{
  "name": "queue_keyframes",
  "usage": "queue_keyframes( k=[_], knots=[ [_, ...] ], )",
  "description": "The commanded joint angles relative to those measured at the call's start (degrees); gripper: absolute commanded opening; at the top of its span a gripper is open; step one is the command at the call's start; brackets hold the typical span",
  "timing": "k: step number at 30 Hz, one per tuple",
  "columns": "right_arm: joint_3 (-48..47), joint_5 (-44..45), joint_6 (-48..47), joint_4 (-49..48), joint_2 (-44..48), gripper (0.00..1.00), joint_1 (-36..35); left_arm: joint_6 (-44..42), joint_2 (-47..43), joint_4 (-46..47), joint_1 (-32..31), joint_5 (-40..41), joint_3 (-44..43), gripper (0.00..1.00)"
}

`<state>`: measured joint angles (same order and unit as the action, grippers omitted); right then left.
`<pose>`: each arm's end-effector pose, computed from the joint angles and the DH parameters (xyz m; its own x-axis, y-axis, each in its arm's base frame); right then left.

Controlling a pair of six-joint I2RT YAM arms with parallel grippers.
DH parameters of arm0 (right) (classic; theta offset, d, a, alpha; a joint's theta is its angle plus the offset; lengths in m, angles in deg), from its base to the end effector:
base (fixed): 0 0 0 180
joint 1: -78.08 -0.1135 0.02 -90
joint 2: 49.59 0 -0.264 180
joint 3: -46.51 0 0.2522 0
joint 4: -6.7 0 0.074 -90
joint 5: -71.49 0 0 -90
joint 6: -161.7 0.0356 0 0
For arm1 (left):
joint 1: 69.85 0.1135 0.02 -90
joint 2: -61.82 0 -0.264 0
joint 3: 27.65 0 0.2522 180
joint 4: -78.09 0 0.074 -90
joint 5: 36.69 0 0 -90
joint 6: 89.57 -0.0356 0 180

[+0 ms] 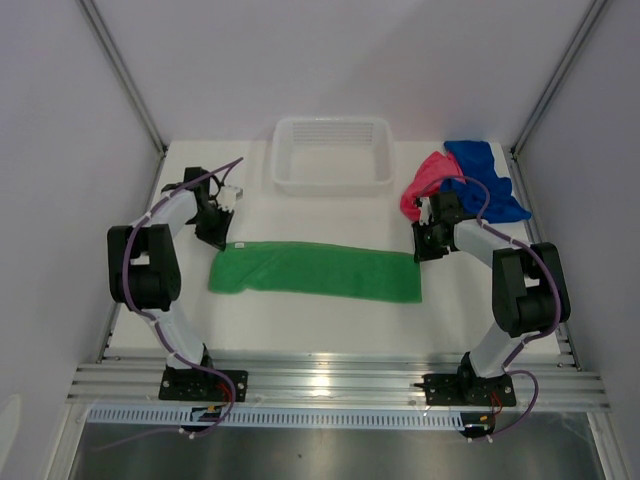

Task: Roll the towels
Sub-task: Fold the towel

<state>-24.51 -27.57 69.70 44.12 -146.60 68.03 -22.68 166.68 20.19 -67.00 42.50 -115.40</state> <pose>0.3218 0.0627 0.1674 -0.8715 -0.1895 -0.4522 -0.2723 0.9540 0.1251 0.3568 0.0111 0.1892 -0.8875 0.3418 -0.3090 0.3783 0.9234 -0.0651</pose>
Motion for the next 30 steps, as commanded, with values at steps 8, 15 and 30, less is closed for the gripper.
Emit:
queue_keyframes(
  k=[8,15,30],
  knots=[
    [-2.1,1.5,-0.5,-0.1,1.4,0.11,0.0,-1.3,2.2,-1.1,-0.1,1.9,-2.1,0.18],
    [-2.1,1.7,-0.5,0.0,1.4,0.19,0.1,-1.7,2.5,-0.7,-0.1,2.8,-2.1,0.19],
    [-2.2,2.8,-0.8,0.3,1.5,0.13,0.1,-1.9,0.3,0.3,-0.2,2.0,-1.8,0.16]
  ],
)
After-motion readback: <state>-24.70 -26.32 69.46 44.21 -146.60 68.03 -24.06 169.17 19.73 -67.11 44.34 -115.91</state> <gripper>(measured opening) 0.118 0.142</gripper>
